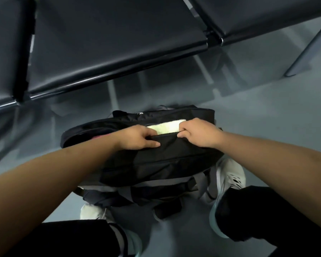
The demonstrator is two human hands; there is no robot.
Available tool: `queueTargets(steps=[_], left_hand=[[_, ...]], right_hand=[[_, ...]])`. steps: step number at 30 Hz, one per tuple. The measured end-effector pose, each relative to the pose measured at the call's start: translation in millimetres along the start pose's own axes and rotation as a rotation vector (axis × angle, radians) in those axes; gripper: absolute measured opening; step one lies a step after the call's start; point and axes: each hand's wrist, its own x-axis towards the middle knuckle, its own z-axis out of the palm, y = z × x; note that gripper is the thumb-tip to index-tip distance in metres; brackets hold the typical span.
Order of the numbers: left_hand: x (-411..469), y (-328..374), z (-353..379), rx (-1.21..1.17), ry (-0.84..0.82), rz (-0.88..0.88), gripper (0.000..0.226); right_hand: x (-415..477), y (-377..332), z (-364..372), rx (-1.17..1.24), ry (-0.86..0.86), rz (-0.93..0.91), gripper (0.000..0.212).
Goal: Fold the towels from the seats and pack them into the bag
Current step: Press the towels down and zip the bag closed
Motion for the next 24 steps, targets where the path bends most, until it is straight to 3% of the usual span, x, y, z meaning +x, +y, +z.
queueTargets(steps=[4, 7, 8, 10, 13, 15, 17, 18, 22, 24], left_hand=[[-23, -33, -31, 0.331, 0.004, -0.012, 0.032], [-31, -50, -38, 0.458, 0.158, 0.173, 0.041], [-30, -48, -36, 0.454, 0.131, 0.142, 0.037], [-27, -44, -30, 0.380, 0.048, 0.005, 0.028], [-20, -51, -19, 0.221, 0.203, -0.074, 0.021], [-17, -59, -19, 0.353, 0.330, -0.082, 0.032], [-13, -65, -16, 0.451, 0.239, -0.140, 0.055], [-10, -66, -15, 0.446, 0.190, -0.178, 0.054], [3, -66, -4, 0.555, 0.176, -0.204, 0.022], [7, -70, 1, 0.694, 0.219, -0.144, 0.023]], right_hand=[[-2, 6, 5, -0.082, 0.029, -0.024, 0.029], [0, 8, 10, -0.285, 0.309, -0.278, 0.022], [1, 8, 10, -0.323, 0.359, -0.368, 0.017], [3, 8, 8, -0.348, 0.273, -0.450, 0.011], [2, 10, 11, -0.341, 0.085, -0.323, 0.017], [4, 8, 17, -0.302, 0.068, -0.286, 0.018], [8, 5, 21, -0.278, 0.070, -0.258, 0.017], [11, 4, 21, -0.273, 0.071, -0.242, 0.016], [15, 3, 20, -0.262, 0.057, -0.207, 0.017], [15, 2, 20, -0.246, 0.048, -0.193, 0.018]])
